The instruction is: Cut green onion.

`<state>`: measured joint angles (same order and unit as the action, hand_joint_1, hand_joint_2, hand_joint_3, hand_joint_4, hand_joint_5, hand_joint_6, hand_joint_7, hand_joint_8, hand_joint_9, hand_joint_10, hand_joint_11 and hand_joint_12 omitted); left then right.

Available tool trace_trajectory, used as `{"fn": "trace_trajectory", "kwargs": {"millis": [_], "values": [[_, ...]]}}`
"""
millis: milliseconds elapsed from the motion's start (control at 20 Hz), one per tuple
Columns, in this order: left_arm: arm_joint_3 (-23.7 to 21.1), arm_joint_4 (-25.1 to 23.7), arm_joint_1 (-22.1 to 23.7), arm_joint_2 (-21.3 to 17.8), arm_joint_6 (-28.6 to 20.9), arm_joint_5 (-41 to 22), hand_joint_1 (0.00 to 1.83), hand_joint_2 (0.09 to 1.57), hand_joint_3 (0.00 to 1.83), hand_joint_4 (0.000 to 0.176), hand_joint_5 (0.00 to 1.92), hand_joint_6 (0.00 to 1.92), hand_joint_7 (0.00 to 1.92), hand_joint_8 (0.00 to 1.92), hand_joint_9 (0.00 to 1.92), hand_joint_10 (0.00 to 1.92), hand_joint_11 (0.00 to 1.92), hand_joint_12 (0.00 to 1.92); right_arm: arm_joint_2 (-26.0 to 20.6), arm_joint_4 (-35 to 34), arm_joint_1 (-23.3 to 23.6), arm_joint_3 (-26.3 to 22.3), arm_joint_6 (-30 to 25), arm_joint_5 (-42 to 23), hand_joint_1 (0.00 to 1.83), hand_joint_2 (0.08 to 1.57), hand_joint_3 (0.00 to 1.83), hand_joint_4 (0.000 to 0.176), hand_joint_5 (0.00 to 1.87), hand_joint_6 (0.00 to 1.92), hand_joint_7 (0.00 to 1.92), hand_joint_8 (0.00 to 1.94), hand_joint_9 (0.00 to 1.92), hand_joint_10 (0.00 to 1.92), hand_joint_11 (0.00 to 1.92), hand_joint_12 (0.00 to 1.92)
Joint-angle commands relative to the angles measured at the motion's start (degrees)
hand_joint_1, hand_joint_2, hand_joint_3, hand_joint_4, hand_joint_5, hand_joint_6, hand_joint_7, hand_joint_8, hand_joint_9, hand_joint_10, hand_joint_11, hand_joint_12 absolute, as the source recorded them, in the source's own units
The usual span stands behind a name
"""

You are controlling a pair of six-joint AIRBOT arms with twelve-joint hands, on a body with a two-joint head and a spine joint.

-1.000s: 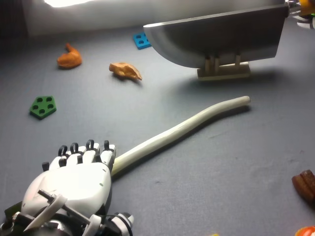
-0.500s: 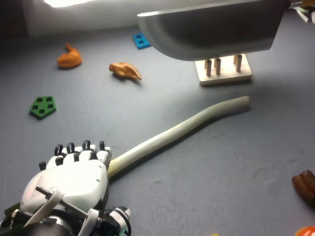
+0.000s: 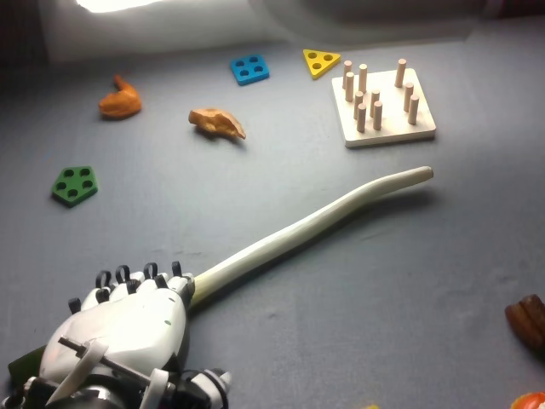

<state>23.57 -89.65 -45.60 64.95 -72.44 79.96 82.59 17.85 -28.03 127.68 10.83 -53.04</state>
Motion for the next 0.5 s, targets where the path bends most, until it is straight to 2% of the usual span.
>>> {"fn": "trace_trajectory", "kwargs": {"millis": [0,50,100,200,300,350,450], "values": [[0.35,-4.65,-0.16,0.36,-0.68,3.42,0.81,1.22,0.00,0.000,0.23,0.01,0.09,0.00,0.08,0.01,0.00,0.50,-0.71,-4.14,0.84,0.10,-0.79,-5.22,1.59,0.78,0.79,0.176,1.48,1.92,1.61,1.94,1.66,1.92,1.75,1.92],[0.66,-4.65,-0.34,0.60,-1.03,3.42,0.74,1.24,0.01,0.000,0.15,0.02,0.03,0.01,0.04,0.01,0.00,0.12,-0.97,-4.14,1.20,-0.47,-0.17,-4.24,1.62,0.83,0.71,0.176,1.40,1.92,1.57,1.94,1.63,1.92,1.71,1.92],[0.81,-4.65,-0.38,0.69,-1.08,3.44,0.74,1.24,0.01,0.000,0.15,0.02,0.03,0.01,0.04,0.01,0.00,0.12,-1.11,-4.18,1.42,-0.75,0.37,-3.74,1.62,0.83,0.71,0.176,1.40,1.92,1.57,1.94,1.63,1.92,1.71,1.92],[1.52,-4.64,-0.62,1.13,-2.25,3.73,0.75,1.22,0.00,0.000,0.10,0.00,0.04,0.01,0.03,0.00,0.00,0.04,-1.77,-5.29,2.37,-1.95,2.04,-2.00,1.61,0.88,0.58,0.176,1.37,1.92,1.54,1.94,1.60,1.92,1.68,1.92],[2.00,-4.43,-0.79,1.46,-2.70,4.07,0.72,1.22,0.00,0.005,0.10,0.00,0.09,0.02,0.03,0.00,0.00,0.04,-2.10,-5.33,3.46,-2.80,2.77,-1.44,1.60,0.88,0.57,0.176,1.34,1.92,1.52,1.94,1.59,1.92,1.67,1.92],[2.17,-4.30,-0.92,1.61,-2.70,4.19,0.70,1.22,0.00,0.012,0.10,0.00,0.10,0.00,0.04,0.00,0.00,0.12,-2.49,-5.33,3.78,-4.00,3.48,-1.45,1.56,0.88,0.62,0.176,1.27,1.92,1.52,1.94,1.60,1.92,1.68,1.92],[2.35,-4.30,-1.06,1.88,-2.70,4.28,0.70,1.22,0.00,0.012,0.10,0.00,0.10,0.00,0.04,0.00,0.00,0.12,-3.63,-6.63,3.84,-6.55,6.66,-1.29,1.56,0.88,0.62,0.176,1.27,1.92,1.52,1.94,1.60,1.92,1.68,1.92]]}}
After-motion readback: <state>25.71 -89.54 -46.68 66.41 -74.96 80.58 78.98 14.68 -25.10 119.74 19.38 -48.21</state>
